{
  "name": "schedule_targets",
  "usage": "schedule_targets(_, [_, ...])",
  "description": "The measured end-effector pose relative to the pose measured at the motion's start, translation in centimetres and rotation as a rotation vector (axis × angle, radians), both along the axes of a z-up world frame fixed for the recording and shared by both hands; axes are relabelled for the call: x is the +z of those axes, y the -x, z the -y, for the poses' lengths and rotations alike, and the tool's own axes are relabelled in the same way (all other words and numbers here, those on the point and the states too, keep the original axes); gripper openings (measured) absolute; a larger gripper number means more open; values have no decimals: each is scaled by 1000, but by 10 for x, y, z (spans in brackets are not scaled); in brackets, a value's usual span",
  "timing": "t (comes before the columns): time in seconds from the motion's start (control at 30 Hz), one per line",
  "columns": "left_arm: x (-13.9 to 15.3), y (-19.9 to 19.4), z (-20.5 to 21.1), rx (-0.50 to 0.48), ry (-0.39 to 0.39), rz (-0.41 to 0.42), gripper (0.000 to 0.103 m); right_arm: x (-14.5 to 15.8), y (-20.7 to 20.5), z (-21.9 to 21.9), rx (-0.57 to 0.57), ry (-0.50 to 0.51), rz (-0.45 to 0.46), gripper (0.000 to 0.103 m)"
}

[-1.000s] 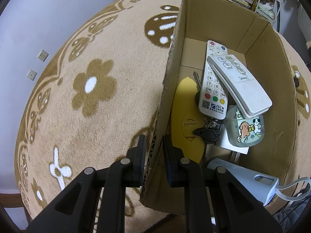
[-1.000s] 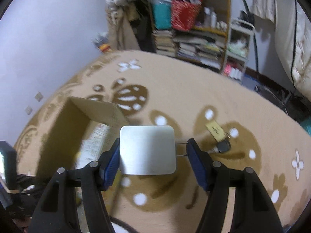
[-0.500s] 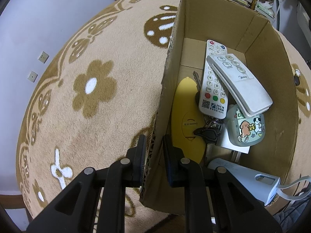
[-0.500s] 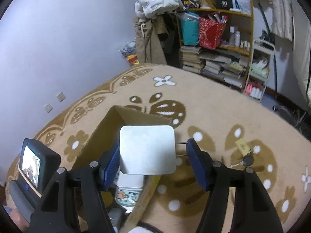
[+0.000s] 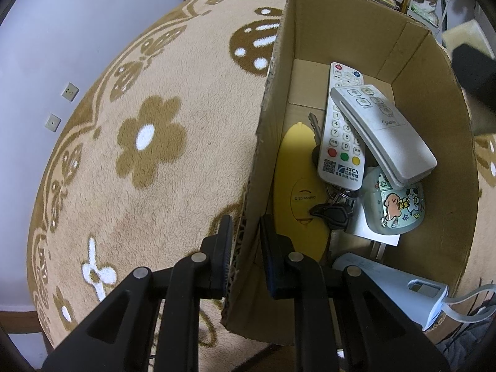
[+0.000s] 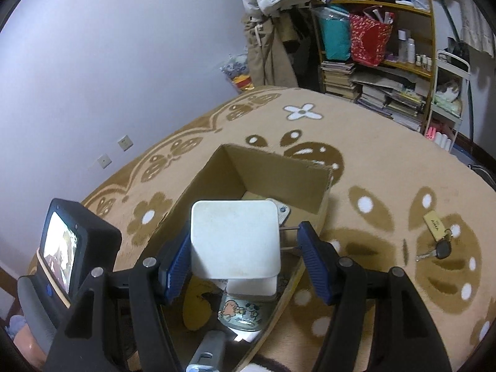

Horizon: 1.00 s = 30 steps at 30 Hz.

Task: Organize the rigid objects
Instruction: 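Carry the white square charger into the box and open the right gripper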

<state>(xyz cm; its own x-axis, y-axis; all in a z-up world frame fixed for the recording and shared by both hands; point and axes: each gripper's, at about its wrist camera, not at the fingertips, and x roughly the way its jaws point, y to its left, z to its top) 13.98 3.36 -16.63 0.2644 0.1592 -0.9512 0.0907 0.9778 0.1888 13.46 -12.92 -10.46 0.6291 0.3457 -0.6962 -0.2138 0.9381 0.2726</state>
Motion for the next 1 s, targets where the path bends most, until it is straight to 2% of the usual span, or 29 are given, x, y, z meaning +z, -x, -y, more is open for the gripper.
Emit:
schedule_targets(0.23, [-1, -1, 0, 0, -4, 1, 18, -11, -1, -16, 46, 48, -17, 70])
schedule_targets(0.5, [-2, 0, 1, -1, -12, 4, 18, -23, -5, -18, 40, 85, -55, 70])
schedule_targets(0.73, [-1, 0, 0, 2, -1, 4, 17, -18, -8, -11, 33, 64, -66, 71])
schedule_targets(0.83, [-2, 1, 1, 2, -4, 3, 17, -10, -5, -6, 26, 45, -36, 73])
schedule_targets(1.0, [-2, 1, 2, 0, -14, 6, 18, 3, -3, 3, 7, 52, 2, 90])
